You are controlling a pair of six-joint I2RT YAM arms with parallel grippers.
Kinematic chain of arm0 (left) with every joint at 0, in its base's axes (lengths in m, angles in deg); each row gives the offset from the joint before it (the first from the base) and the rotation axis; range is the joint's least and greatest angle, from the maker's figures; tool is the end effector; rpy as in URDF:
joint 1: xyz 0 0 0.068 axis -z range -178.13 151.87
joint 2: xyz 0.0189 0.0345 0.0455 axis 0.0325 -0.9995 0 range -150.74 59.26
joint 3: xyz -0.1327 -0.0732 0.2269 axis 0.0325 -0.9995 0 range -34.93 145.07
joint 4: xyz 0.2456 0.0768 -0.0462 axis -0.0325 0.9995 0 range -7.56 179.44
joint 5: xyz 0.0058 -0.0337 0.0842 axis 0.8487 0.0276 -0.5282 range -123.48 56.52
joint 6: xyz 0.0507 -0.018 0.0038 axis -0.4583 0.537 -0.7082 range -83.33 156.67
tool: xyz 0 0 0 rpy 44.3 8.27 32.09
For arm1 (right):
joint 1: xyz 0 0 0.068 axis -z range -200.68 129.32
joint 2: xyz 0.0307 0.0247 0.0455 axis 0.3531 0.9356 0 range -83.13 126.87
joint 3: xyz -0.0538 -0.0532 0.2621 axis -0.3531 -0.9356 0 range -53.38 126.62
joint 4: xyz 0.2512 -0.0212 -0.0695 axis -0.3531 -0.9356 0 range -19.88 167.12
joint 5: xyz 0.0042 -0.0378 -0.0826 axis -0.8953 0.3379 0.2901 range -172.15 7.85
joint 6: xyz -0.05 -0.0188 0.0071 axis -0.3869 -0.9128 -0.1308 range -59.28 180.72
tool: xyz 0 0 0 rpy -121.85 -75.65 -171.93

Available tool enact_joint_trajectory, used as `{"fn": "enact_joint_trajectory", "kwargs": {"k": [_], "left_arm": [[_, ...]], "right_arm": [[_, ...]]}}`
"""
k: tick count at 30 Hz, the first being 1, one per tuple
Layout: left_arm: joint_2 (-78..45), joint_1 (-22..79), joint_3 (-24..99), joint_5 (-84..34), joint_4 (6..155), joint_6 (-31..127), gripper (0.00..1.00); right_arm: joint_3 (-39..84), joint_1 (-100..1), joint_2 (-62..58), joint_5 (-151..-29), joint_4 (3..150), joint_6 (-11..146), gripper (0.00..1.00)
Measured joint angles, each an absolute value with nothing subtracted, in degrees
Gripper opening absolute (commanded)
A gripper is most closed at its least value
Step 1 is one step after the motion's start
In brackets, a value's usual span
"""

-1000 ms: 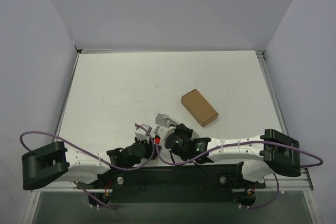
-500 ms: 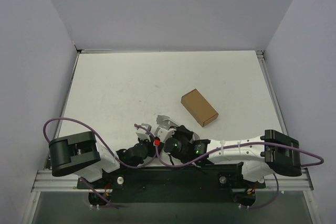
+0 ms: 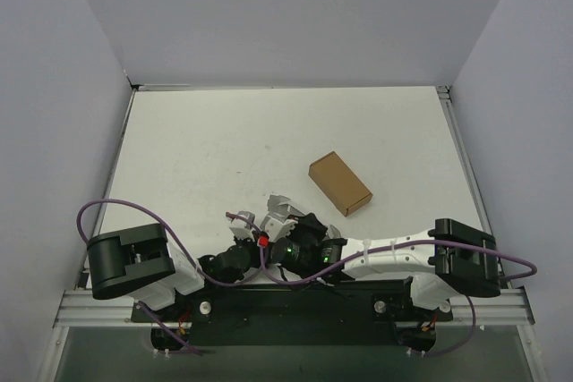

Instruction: Fold the paper box

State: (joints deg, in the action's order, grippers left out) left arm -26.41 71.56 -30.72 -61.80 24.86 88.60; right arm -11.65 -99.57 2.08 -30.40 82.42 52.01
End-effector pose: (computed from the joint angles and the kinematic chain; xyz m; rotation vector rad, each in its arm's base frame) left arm 0.0824 -0.1743 0.1008 -0.0158 2.0481 -0.8998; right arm 0.0836 0.2818 0.1922 -1.0014 1.6969 -0.2254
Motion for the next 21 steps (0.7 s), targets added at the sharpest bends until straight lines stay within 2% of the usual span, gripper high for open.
{"fn": "enact_joint_trajectory", "kwargs": {"k": [21], "left_arm": [[-26.6,71.7,-31.3,-62.2,24.0,90.3,0.23]], "right_arm": [[-8.9,-100.5,7.0,-25.8,79.1,56.2,0.0]]}}
